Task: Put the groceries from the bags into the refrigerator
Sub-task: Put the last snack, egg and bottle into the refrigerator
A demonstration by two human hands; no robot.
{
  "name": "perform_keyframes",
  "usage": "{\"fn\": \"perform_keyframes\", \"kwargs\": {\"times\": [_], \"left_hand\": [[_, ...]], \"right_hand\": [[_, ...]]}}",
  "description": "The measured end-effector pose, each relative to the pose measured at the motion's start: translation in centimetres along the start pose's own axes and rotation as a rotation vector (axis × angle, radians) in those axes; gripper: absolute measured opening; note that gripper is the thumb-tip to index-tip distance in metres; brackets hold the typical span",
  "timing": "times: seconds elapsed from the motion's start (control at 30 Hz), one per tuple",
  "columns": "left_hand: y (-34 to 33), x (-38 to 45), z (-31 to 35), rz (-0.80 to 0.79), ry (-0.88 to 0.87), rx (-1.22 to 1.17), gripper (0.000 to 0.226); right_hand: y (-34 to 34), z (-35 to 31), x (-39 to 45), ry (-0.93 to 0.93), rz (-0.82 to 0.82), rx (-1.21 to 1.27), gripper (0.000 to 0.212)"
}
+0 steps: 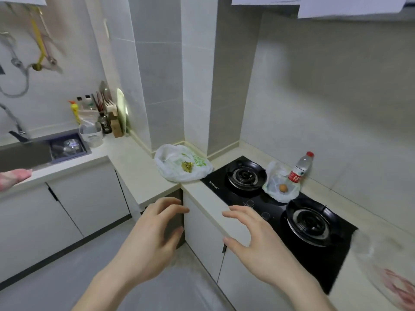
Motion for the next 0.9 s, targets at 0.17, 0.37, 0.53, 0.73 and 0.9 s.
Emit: {"fn": "perform_keyframes", "kwargs": {"times": [0.17, 0.37, 0.53, 0.73, 0.9], "left_hand": [[-0.6, 6.7, -4.5, -0.079, -0.053, -0.004, 0.035], [-3.9, 13.0, -6.6, -0.184, -0.105, -0.014, 0.035], [-7.5, 18.5, -7.6, -0.254, -0.129, -0.003, 0.036], [-10.6, 23.8, -10.7, -0.294, -0.054, -0.004, 0.034], [-12.1, 27.8, -15.5, -0.300, 0.070, 0.042, 0.033]], "right_hand": [[0.1, 1.4, 5.0, -0.072, 0.066, 0.004, 0.046], [1.1, 5.6, 6.7, -0.210, 0.106, -0.012, 0.047], [2.9, 10.4, 8.4, -0.320, 0.147, -0.001, 0.046], [3.9, 16.3, 12.5, -0.341, 0.140, 0.026, 0.044], [3.5, 19.5, 17.8, -0.325, 0.057, 0.050, 0.046]]}}
Point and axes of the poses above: each hand's wrist, its own x-axis towards the middle knuckle, its own y-axis out of the back of the hand, z = x × y, the point moved 8 cm from there along x, towards the middle knuckle, and after that the axes turned 4 degrees about -z, right-handed, at the moved point
